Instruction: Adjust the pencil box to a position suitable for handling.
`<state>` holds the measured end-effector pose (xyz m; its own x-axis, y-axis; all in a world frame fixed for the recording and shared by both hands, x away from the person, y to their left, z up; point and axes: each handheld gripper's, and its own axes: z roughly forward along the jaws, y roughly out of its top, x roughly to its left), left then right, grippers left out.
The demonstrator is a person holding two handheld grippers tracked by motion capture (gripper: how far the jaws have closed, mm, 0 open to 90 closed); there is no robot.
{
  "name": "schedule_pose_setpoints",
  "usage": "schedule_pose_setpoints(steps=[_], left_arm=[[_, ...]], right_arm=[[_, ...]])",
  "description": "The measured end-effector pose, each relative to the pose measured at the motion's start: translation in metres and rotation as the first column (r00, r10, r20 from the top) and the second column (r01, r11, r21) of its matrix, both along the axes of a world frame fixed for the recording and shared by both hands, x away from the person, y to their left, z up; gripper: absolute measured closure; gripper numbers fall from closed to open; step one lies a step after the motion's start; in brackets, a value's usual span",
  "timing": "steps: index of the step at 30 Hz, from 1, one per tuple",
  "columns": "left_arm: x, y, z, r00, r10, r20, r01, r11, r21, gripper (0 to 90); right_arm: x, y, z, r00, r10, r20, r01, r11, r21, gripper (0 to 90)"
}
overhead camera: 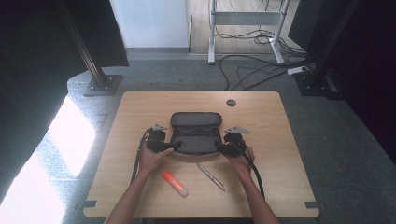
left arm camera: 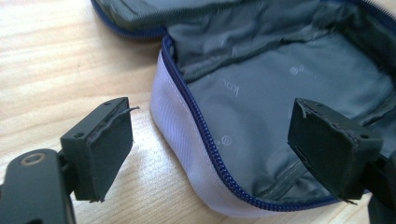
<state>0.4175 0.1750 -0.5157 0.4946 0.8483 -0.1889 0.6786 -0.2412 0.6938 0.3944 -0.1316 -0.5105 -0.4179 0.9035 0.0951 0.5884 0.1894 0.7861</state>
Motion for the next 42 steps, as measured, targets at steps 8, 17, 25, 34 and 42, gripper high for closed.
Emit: schedule_pose_setpoints(steps=[8,17,25,34,42], left_arm=[[-0.015,0.018,0.015,0.9998,0.006,0.021,-0.005,0.9983,-0.058,15.2],[-0.032,0.027,0.013,0.9996,-0.013,0.025,0.014,0.9985,-0.052,18.3],[-0.054,0.035,0.015,0.9974,-0.042,0.059,0.045,0.9970,-0.063,19.4],[-0.077,0.048,0.010,0.9966,-0.037,0.074,0.042,0.9967,-0.070,20.4],[-0.088,0.057,0.004,0.9971,-0.035,0.068,0.039,0.9969,-0.068,20.7]], right_arm=[[-0.023,-0.022,0.012,0.9962,0.065,0.058,-0.068,0.997,0.048,38.3],[-0.039,-0.038,0.005,0.9947,0.083,0.061,-0.086,0.995,0.050,36.6],[-0.052,-0.051,0.007,0.9929,0.085,0.083,-0.089,0.995,0.036,35.6],[-0.066,-0.067,0.005,0.9935,0.078,0.083,-0.082,0.996,0.046,36.0],[-0.072,-0.075,0.000,0.9936,0.085,0.074,-0.087,0.996,0.020,36.5]])
